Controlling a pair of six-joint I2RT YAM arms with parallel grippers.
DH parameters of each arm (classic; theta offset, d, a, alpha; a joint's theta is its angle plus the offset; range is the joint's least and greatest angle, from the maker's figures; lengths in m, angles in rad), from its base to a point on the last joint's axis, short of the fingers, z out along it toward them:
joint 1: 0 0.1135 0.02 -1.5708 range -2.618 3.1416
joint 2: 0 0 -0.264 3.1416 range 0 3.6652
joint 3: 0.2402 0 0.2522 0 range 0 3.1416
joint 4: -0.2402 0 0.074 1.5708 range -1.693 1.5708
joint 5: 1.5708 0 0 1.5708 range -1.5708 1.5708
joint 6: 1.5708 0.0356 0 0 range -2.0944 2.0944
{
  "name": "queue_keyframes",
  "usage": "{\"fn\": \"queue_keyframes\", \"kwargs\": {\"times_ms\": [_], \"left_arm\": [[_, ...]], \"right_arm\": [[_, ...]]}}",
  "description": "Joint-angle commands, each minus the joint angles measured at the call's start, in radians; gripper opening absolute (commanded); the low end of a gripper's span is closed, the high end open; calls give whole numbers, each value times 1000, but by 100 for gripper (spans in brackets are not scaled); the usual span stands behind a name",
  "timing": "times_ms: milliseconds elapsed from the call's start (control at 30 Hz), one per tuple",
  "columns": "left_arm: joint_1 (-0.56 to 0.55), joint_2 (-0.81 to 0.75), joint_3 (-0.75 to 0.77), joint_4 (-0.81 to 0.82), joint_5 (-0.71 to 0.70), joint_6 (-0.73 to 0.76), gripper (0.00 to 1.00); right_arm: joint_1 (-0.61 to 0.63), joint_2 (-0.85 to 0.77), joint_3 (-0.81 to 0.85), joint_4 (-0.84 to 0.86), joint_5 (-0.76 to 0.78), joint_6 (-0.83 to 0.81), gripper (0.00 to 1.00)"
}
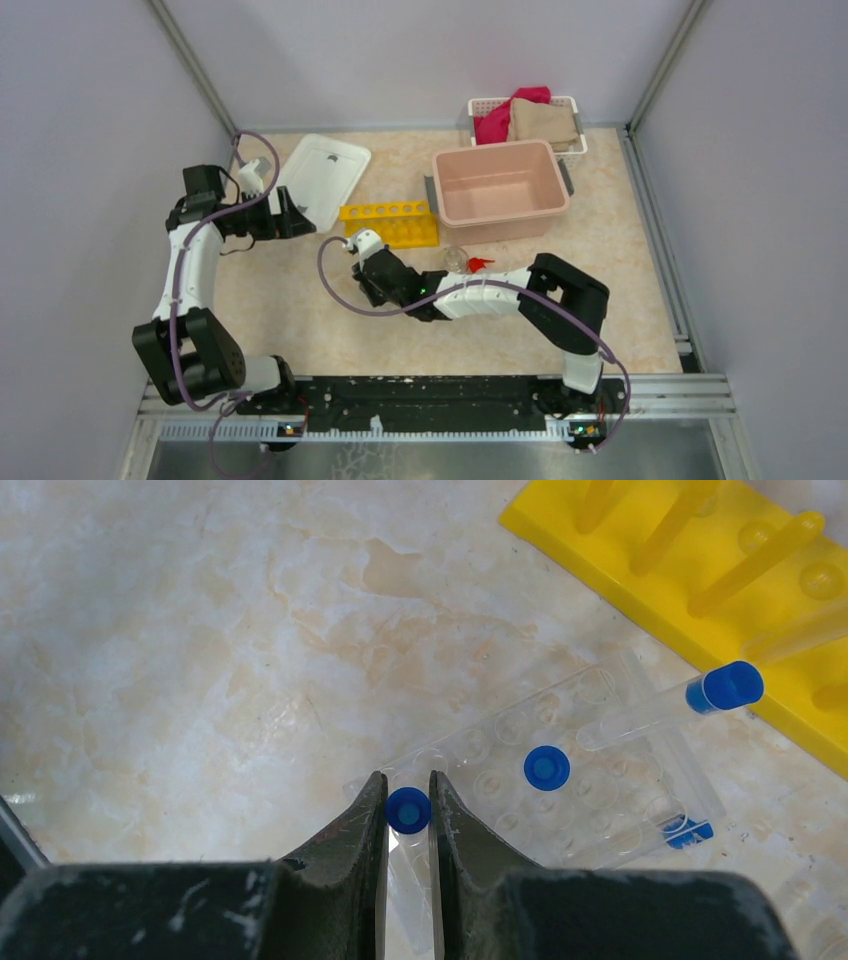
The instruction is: Organize the chemistry lab equipment
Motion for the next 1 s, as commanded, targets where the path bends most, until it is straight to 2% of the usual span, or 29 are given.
{"fn": "queue_keyframes", "kwargs": {"times_ms": [0, 267, 367, 533, 667, 767, 967], "left_arm": [[9, -14, 37, -13, 20, 15, 99], [10, -6, 48, -13, 31, 15, 99], [11, 2, 55, -16, 31, 15, 99], [11, 10, 72, -21, 41, 12, 99], [11, 6, 80, -20, 49, 10, 99], [11, 5, 86, -24, 56, 10, 99], [14, 4, 104, -32, 57, 8, 99]], "right_arm": [[12, 9, -16, 67, -8, 12, 0], [11, 4, -24, 66, -9, 21, 1], [12, -15, -17, 45, -22, 17, 12], [11, -78, -37, 45, -34, 12, 20], [12, -116, -39, 21, -48, 11, 36], [11, -145, -40, -2, -56, 17, 39], [11, -235, -24, -93, -62, 64, 39]]}}
